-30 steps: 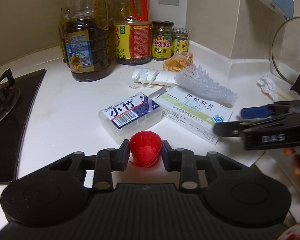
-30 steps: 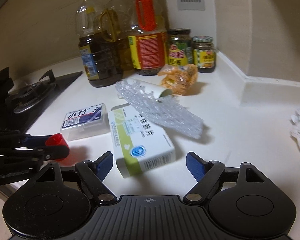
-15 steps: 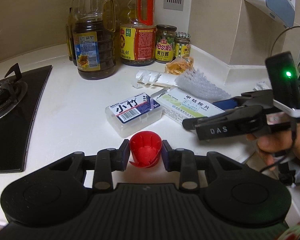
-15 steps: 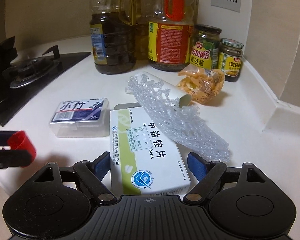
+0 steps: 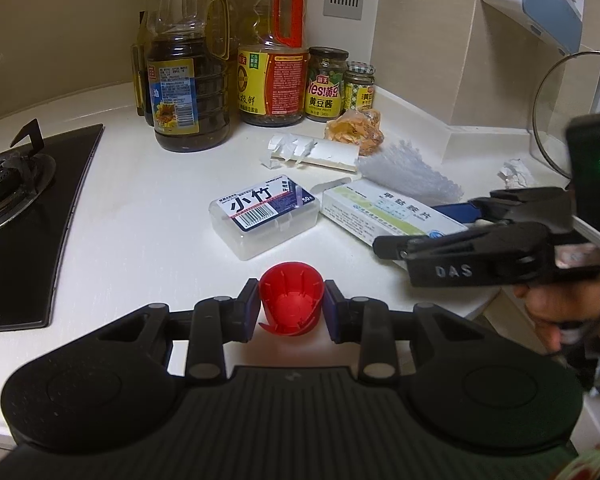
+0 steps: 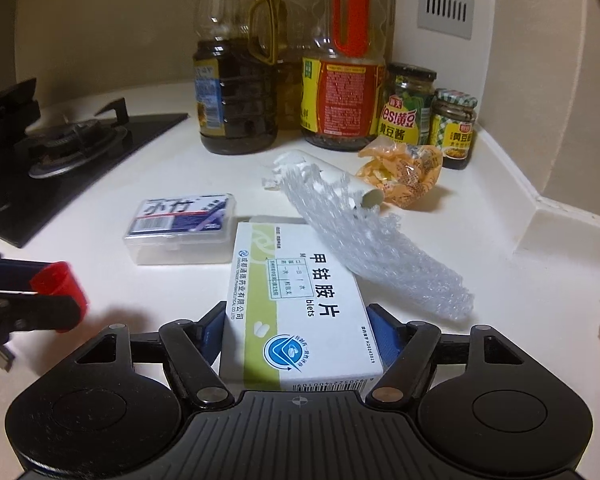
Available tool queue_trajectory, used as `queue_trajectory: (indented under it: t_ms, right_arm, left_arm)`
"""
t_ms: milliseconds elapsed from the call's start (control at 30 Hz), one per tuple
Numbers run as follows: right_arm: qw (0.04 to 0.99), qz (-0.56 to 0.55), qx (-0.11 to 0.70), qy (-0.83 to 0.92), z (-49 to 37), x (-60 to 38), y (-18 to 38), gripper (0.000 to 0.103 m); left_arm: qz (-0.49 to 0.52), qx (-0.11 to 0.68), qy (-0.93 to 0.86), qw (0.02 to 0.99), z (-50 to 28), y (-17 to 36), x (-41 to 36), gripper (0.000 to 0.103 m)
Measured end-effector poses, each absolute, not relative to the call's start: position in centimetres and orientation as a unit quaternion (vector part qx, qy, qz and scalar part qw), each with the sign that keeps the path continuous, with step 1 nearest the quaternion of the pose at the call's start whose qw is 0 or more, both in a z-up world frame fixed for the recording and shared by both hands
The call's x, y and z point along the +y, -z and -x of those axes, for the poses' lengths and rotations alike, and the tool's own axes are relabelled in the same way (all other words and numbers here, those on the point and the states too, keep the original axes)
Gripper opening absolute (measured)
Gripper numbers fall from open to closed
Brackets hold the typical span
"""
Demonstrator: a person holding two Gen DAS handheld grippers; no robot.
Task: Collect trash
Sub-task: 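Grasp the red cup with left gripper while right gripper grasps the white medicine box, then carry the red cup and medicine box down over the trash bin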
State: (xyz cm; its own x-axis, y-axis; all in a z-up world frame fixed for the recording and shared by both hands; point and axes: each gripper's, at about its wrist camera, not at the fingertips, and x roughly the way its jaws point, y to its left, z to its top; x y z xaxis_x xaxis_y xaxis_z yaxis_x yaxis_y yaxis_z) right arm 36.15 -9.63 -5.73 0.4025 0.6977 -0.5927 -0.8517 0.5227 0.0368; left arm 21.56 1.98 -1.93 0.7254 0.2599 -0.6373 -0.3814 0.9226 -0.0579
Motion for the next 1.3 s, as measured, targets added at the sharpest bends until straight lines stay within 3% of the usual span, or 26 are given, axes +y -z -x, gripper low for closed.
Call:
queue_trajectory:
  t_ms: [1300]
  right_arm:
    - [0.879,0.035,0.185,-0.438,-22.4,-19.5,-0.4,0.071]
  left_arm:
    - [0.071,0.321,-0.09,0.94,-15.1,1.2,-2.0,0.03]
